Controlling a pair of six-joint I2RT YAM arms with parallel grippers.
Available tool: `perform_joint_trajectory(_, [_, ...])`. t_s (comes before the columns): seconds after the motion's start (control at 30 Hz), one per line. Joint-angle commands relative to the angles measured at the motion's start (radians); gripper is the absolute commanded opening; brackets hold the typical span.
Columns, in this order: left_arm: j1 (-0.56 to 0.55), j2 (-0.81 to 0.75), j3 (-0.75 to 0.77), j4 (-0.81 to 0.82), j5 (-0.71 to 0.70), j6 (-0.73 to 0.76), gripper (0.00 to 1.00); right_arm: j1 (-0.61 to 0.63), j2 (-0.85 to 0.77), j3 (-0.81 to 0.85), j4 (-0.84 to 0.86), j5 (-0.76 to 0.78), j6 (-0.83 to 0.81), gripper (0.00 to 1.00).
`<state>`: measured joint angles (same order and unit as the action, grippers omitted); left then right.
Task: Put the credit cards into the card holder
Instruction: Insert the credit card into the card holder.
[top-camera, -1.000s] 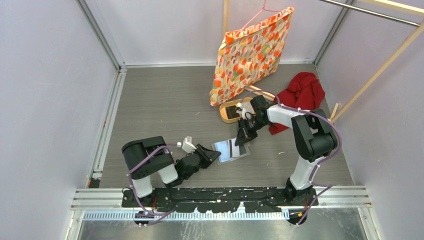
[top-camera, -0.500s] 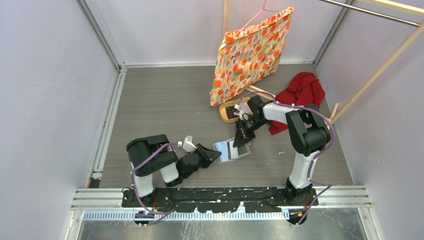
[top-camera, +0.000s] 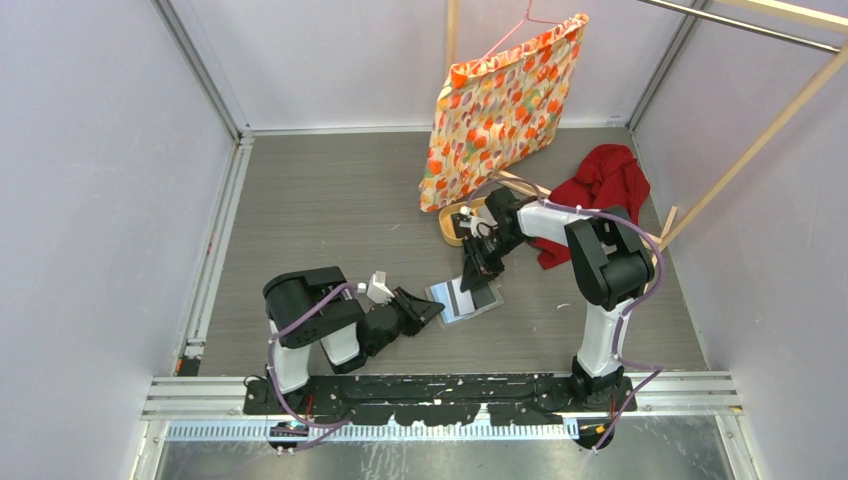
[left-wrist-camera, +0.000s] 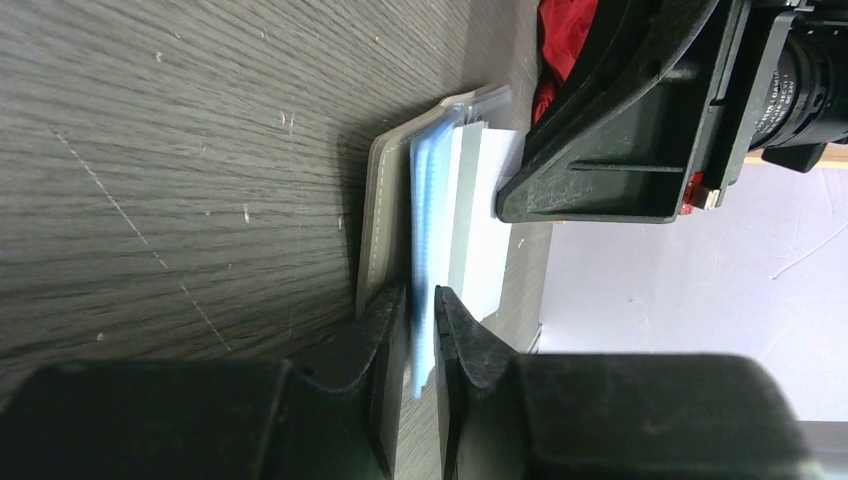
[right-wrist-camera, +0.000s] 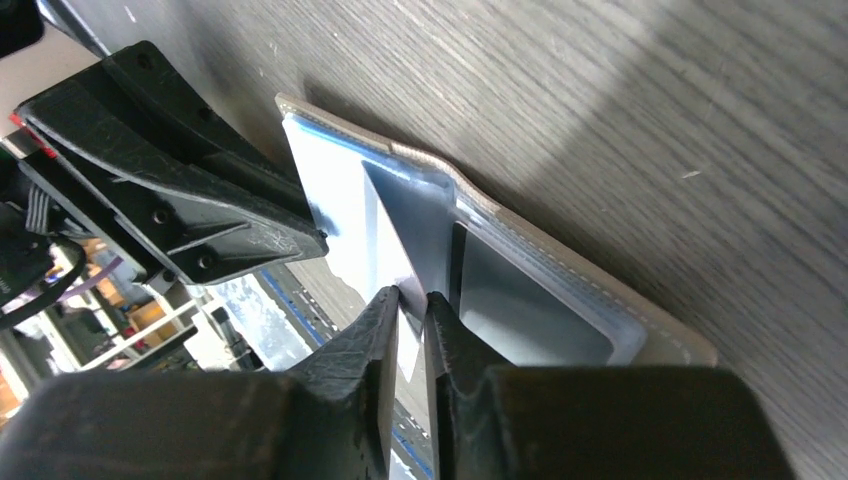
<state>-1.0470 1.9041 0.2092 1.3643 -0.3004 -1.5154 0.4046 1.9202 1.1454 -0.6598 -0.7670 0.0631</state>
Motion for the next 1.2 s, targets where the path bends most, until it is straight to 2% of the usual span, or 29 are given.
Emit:
perform_joint_trajectory(0.0, [-0.002, 0.044, -0.017, -0.103, 0.017, 0.019, 0.19, 0.011, -0.024, 0.050, -0.045, 0.087, -0.058, 0.25])
perform_joint_trajectory(0.2, [-0.002, 0.066, -0.019, -0.078, 0.020, 0.015, 0.18, 0.031, -0.056, 0.070, -0.070, 0.163, -0.109, 0.33])
perform_joint_trajectory(0.53, [-0.002, 0.071, -0.021, -0.067, 0.021, 0.016, 0.18, 0.079, -0.074, 0.079, -0.075, 0.220, -0.132, 0.35])
perform_joint_trajectory(1.17, [0.000, 0.092, 0.005, -0.067, 0.047, 0.021, 0.19, 0.115, -0.012, 0.104, -0.026, 0.121, -0.082, 0.35])
